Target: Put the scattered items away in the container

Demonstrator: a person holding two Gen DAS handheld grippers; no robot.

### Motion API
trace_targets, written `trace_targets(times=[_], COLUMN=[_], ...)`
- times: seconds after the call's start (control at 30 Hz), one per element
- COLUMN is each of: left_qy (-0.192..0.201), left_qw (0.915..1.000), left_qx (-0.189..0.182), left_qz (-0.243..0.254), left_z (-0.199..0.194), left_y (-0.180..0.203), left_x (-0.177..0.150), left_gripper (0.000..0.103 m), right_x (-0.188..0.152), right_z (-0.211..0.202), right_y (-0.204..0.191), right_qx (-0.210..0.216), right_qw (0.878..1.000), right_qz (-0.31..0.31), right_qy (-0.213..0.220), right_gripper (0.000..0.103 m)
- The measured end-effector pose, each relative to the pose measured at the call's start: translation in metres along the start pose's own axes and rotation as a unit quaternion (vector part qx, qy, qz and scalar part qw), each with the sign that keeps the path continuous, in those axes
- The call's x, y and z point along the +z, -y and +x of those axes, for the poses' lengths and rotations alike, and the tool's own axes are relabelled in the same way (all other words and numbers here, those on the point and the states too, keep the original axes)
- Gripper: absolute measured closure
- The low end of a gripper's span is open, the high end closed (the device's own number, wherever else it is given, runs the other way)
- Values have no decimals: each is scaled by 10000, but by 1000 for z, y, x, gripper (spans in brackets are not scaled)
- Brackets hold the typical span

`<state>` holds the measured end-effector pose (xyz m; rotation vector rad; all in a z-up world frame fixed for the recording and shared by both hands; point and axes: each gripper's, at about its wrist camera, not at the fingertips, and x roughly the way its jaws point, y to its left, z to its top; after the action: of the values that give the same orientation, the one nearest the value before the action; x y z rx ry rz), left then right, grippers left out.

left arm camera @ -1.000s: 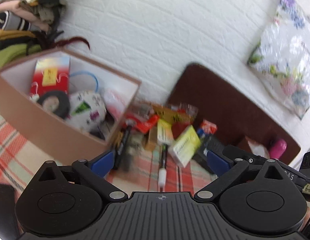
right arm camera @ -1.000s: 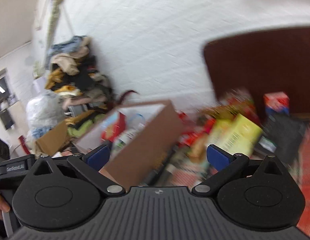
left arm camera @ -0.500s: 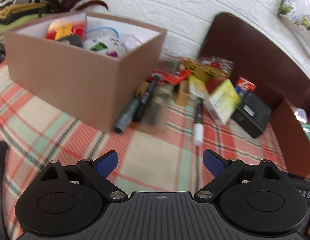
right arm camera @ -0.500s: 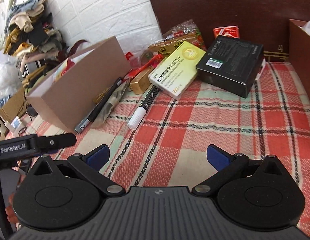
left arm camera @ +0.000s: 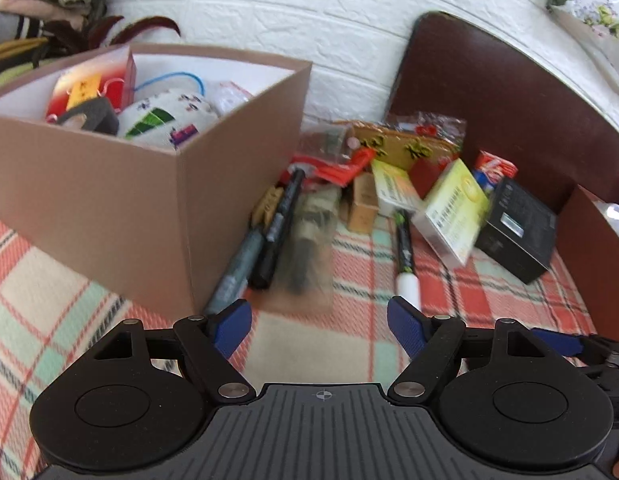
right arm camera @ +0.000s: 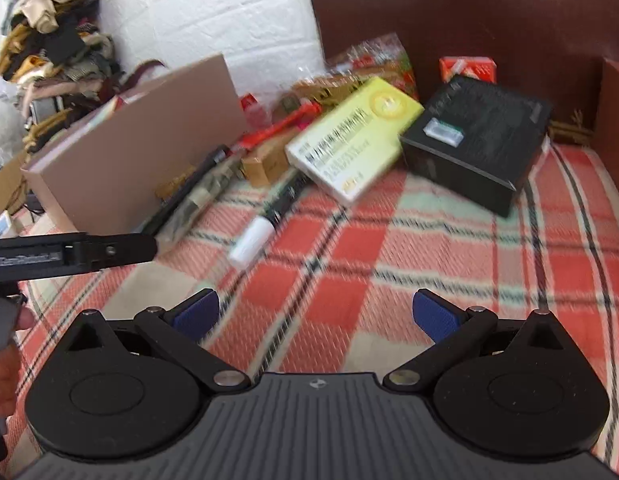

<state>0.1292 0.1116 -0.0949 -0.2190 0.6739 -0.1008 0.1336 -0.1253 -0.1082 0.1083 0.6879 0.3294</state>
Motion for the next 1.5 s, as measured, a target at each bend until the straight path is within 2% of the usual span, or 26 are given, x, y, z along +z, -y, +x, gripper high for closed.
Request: trace_targets(times=[0.13,0.23,0.37,0.47,0.63,0.73,0.9,1.17,1.23,1.3,1.33,1.43,1.5], left_qy=[-51,-108,-219,-217,-179,28,362,216,56,-130,-176,-302,-383], left_qw=[10000,9998,9992,9996,9995,9998,9979,9951,9959,9975,9980,9992,9991], left_qx=[-1,-82,-61,-48,-154,-188,312,762,649,526,475,151,-70], left_qz=[-78,-134,-332,-195,-189,20,436,585,631,452,384,224,168], left_z=[12,21,30,30,27,19,25,60,70,74,73,67,64], left_y=[-5,-5,0,2,3,14,30,41,42,36,33,23,19], left_x=[6,14,20,17,16,13,12,24,28,31,32,35,33], left_gripper=[21,26,22,22,23,23,25,26,27,29,32,51,52], right_x=[9,13,16,17,16,16,15,14,13,13,13,13,13], right_z=[12,23,35,38,38,37,35,33,32,32,31,31,30], right_y=[-5,-10,-15,-18,-18,-17,-12,-7,-6,-4,-4,-2,-1], right_qx=[-34,-46,-28,-11,29,57,109,159,158,156,155,152,150], right_qw=[9999,9997,9997,9993,9991,9992,9996,9996,9997,9997,9997,9997,9997], right_qz=[-145,-249,-255,-367,-422,-386,-267,-218,-201,-183,-174,-148,-130], right_qy=[60,36,-15,-10,-11,-3,21,54,66,77,83,100,112], right_gripper=[3,14,32,38,39,38,39,39,39,39,39,39,39])
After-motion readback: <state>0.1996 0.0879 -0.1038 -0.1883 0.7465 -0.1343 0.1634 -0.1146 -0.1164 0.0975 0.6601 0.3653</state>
